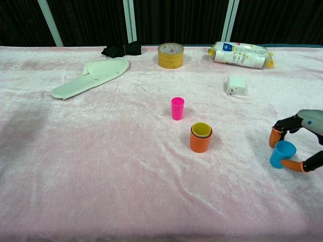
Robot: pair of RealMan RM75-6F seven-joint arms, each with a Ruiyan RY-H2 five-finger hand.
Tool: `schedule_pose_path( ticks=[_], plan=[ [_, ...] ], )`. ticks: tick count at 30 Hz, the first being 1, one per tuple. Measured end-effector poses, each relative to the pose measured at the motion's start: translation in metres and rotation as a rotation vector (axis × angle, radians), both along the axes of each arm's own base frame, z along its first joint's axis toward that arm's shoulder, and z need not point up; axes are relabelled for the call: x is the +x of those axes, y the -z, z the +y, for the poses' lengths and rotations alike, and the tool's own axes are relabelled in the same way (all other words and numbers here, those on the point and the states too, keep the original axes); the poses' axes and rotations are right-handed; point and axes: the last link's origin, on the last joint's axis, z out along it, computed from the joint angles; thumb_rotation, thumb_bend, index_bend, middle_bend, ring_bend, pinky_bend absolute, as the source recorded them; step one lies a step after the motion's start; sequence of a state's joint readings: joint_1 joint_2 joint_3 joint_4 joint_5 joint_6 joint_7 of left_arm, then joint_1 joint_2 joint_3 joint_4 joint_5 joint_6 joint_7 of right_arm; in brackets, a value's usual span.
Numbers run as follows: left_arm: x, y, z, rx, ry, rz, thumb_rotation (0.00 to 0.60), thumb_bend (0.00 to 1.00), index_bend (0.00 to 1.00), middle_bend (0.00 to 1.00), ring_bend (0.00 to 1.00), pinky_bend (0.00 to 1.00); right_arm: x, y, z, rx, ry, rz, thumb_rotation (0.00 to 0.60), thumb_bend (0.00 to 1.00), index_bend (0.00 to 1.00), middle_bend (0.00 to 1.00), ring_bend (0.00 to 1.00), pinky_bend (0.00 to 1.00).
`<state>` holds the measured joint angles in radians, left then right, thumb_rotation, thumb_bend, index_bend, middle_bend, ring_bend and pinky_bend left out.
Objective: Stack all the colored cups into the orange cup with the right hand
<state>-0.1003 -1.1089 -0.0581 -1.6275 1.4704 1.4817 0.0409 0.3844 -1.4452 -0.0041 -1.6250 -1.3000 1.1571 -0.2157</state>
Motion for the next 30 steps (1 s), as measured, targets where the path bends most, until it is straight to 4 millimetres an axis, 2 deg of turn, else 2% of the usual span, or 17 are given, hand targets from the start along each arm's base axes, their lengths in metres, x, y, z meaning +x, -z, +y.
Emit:
schedule_pose_path(
  ticks=[9, 16, 22, 30],
  plan=[
    [0.001, 0.0, 0.0, -0.002, 0.002, -0.001, 0.6, 0.34, 0.03, 0.04, 0.0, 0.01, 0.023, -0.017, -0.016, 0.005, -0.042, -0.022, 0.6, 0.27, 0.54, 0.47, 0.23, 0.21],
    [0.001, 0.0, 0.0, -0.001, 0.003, -0.002, 0.6, 0.34, 0.03, 0.04, 0.0, 0.01, 0.067, -0.027, -0.044, 0.018, -0.145, -0.01, 0.6, 0.28, 0.54, 0.47, 0.23, 0.21],
    [0.001, 0.0, 0.0, -0.002, 0.004, -0.002, 0.6, 0.34, 0.03, 0.04, 0.0, 0.01, 0.104, -0.025, -0.062, 0.054, -0.2, -0.021, 0.6, 0.27, 0.54, 0.47, 0.23, 0.21],
    [0.001, 0.0, 0.0, -0.004, 0.005, -0.002, 0.6, 0.34, 0.03, 0.04, 0.0, 0.01, 0.132, -0.01, -0.076, 0.093, -0.216, -0.031, 0.6, 0.28, 0.54, 0.47, 0.24, 0.21]
  ],
)
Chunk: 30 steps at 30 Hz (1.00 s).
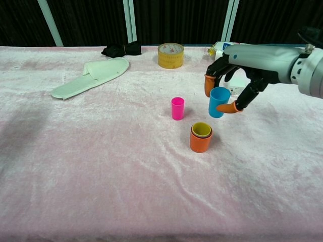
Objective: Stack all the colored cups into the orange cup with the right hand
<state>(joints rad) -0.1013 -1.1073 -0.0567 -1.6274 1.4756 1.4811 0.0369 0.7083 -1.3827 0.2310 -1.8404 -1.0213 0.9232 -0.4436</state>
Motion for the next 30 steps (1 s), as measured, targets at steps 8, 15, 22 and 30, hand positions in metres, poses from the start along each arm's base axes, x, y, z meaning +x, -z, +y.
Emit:
schedule_pose_path(
  ticks=[8, 15, 22, 30],
  plan=[
    [0.0, 0.0, 0.0, 0.002, -0.001, 0.001, 0.6, 0.34, 0.03, 0.04, 0.0, 0.01, 0.005, 0.016, -0.003, 0.032, 0.014, 0.001, 0.6, 0.28, 0.54, 0.47, 0.24, 0.21],
    [0.0, 0.001, 0.0, -0.001, -0.002, 0.004, 0.6, 0.34, 0.03, 0.04, 0.0, 0.01, 0.008, 0.024, 0.001, 0.046, 0.005, -0.002, 0.6, 0.28, 0.54, 0.47, 0.24, 0.21],
    [-0.001, 0.0, 0.001, 0.001, -0.005, 0.002, 0.6, 0.34, 0.03, 0.04, 0.0, 0.01, 0.008, 0.031, 0.002, 0.053, 0.004, 0.004, 0.6, 0.28, 0.54, 0.47, 0.24, 0.21],
    [-0.001, -0.001, 0.001, 0.004, -0.006, 0.001, 0.6, 0.34, 0.03, 0.04, 0.0, 0.01, -0.001, 0.041, 0.006, 0.08, 0.011, 0.028, 0.6, 0.27, 0.43, 0.36, 0.23, 0.21]
  ],
)
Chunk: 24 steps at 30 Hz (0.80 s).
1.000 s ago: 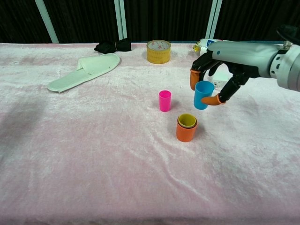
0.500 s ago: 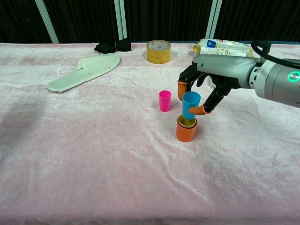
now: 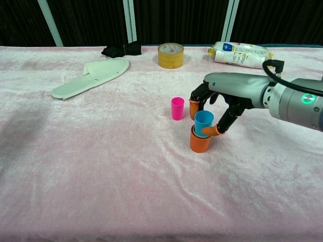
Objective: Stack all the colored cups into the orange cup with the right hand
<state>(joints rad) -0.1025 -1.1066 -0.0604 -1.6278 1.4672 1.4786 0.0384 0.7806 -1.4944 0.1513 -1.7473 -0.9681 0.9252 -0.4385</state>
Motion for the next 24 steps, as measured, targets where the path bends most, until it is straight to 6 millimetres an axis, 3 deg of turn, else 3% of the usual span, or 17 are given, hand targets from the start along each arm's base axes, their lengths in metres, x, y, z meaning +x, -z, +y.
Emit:
schedule_pose_path(
  ticks=[4, 7, 18, 24],
  plan=[
    [0.0, -0.001, 0.0, 0.008, -0.001, -0.004, 0.6, 0.34, 0.03, 0.04, 0.0, 0.01, -0.002, 0.004, 0.001, 0.027, 0.002, 0.013, 0.6, 0.26, 0.25, 0.16, 0.19, 0.21],
    [0.0, -0.001, 0.0, 0.007, -0.003, -0.004, 0.6, 0.34, 0.03, 0.04, 0.0, 0.01, -0.003, 0.005, 0.001, 0.042, 0.004, 0.021, 0.6, 0.25, 0.18, 0.1, 0.18, 0.21],
    [0.0, -0.001, 0.0, 0.0, 0.001, -0.008, 0.6, 0.34, 0.03, 0.04, 0.0, 0.01, 0.004, -0.01, -0.012, -0.042, 0.032, -0.029, 0.6, 0.25, 0.17, 0.13, 0.18, 0.21],
    [0.0, -0.002, 0.0, 0.004, 0.0, -0.01, 0.6, 0.34, 0.03, 0.04, 0.0, 0.01, 0.01, -0.008, -0.028, -0.069, 0.055, -0.051, 0.6, 0.25, 0.17, 0.15, 0.19, 0.21]
  ],
)
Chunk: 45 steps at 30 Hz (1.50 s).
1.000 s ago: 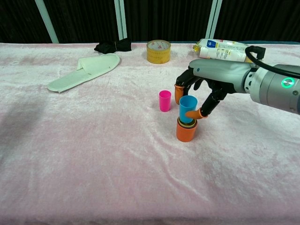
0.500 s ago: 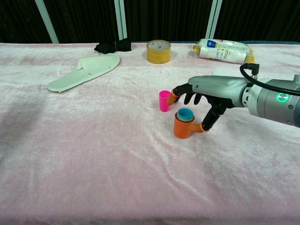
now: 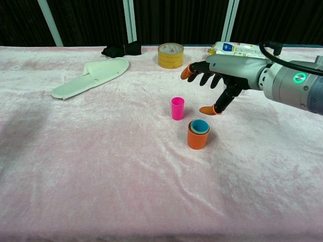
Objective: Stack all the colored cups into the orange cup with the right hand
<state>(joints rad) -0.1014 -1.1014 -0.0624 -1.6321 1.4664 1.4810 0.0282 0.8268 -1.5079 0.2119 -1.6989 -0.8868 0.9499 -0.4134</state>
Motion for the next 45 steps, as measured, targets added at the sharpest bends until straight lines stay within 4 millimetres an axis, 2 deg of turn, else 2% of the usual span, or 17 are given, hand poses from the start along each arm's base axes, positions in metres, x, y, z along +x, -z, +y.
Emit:
schedule_pose_path(
  ticks=[17, 29, 45],
  plan=[
    [-0.001, 0.001, 0.001, -0.005, -0.004, 0.0, 0.6, 0.34, 0.03, 0.04, 0.0, 0.01, 0.018, 0.035, -0.041, 0.006, 0.055, -0.023, 0.6, 0.25, 0.2, 0.2, 0.19, 0.21],
    [0.0, 0.0, 0.001, -0.003, -0.004, -0.006, 0.6, 0.34, 0.03, 0.04, 0.0, 0.01, 0.023, 0.053, -0.041, 0.025, 0.053, -0.023, 0.6, 0.25, 0.27, 0.3, 0.19, 0.21],
    [0.0, -0.001, 0.001, 0.001, -0.008, -0.013, 0.6, 0.34, 0.03, 0.04, 0.0, 0.01, 0.016, 0.067, -0.046, 0.012, 0.057, 0.003, 0.6, 0.26, 0.36, 0.39, 0.22, 0.21]
  ],
)
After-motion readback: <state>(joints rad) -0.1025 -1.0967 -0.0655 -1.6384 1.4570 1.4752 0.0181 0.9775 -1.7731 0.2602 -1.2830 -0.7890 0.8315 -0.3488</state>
